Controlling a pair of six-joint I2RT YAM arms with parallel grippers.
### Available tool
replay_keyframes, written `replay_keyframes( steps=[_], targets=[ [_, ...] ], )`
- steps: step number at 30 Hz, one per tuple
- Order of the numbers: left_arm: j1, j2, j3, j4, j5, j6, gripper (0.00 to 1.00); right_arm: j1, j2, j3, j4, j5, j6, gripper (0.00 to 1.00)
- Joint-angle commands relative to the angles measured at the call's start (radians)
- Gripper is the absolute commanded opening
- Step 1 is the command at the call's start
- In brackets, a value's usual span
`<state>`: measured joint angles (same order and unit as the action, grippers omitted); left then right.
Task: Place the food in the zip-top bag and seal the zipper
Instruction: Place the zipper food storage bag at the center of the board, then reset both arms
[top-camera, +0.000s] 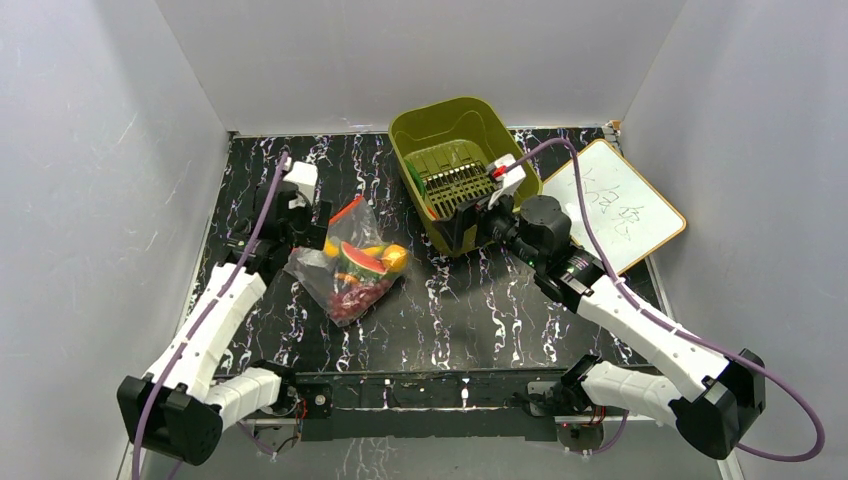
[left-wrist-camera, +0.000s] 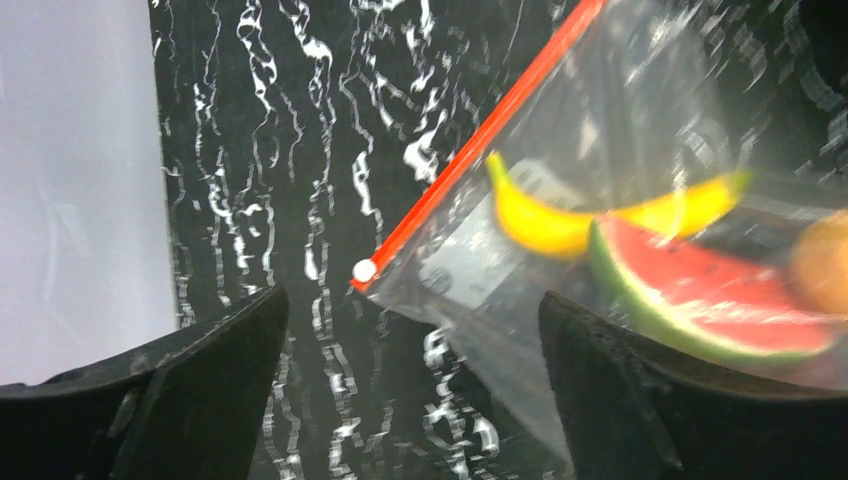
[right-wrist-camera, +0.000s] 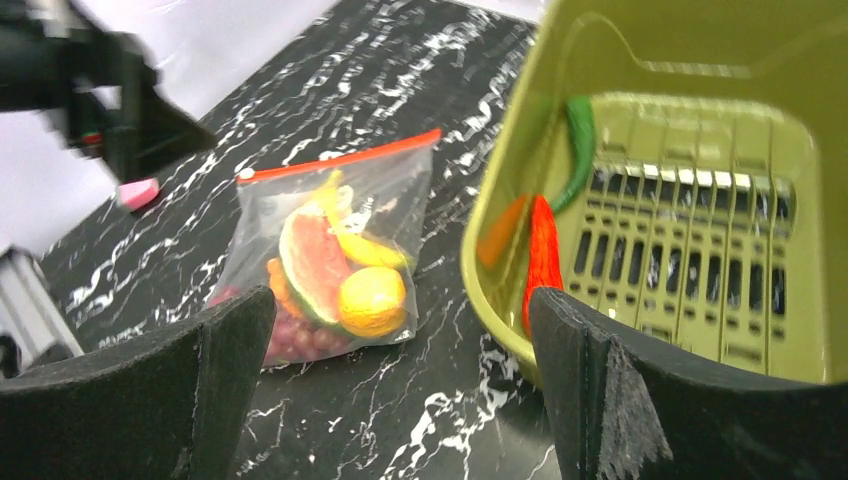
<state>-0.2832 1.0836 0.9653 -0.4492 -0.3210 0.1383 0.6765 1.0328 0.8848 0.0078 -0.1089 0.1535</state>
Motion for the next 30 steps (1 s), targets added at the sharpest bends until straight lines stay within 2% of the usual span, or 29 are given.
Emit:
replay_keyframes(
  steps=[1, 5, 11, 16, 20, 30],
  targets=[
    [0.003, -0.065, 0.073, 0.0, 0.092, -0.062, 0.98, -0.002, -0.016, 0.037, -0.114, 0.239, 0.241, 0.98],
    [0.004, -0.122, 0.071, 0.043, 0.272, -0.104, 0.98, -0.003, -0.011, 0.072, -0.194, 0.259, 0.282, 0.98],
    [0.004, -0.204, 0.06, 0.142, 0.462, -0.278, 0.98, -0.002, -0.049, 0.087, -0.268, 0.335, 0.341, 0.98],
    [0.004, -0.225, 0.0, 0.207, 0.476, -0.439, 0.98, -0.002, -0.078, 0.094, -0.306, 0.37, 0.377, 0.98],
    [0.004, -0.21, -0.01, 0.181, 0.483, -0.533, 0.98, -0.002, -0.093, 0.123, -0.321, 0.362, 0.379, 0.98],
    [0.003, -0.223, -0.05, 0.25, 0.569, -0.54, 0.98, -0.002, -0.142, 0.119, -0.411, 0.392, 0.469, 0.98]
  ],
)
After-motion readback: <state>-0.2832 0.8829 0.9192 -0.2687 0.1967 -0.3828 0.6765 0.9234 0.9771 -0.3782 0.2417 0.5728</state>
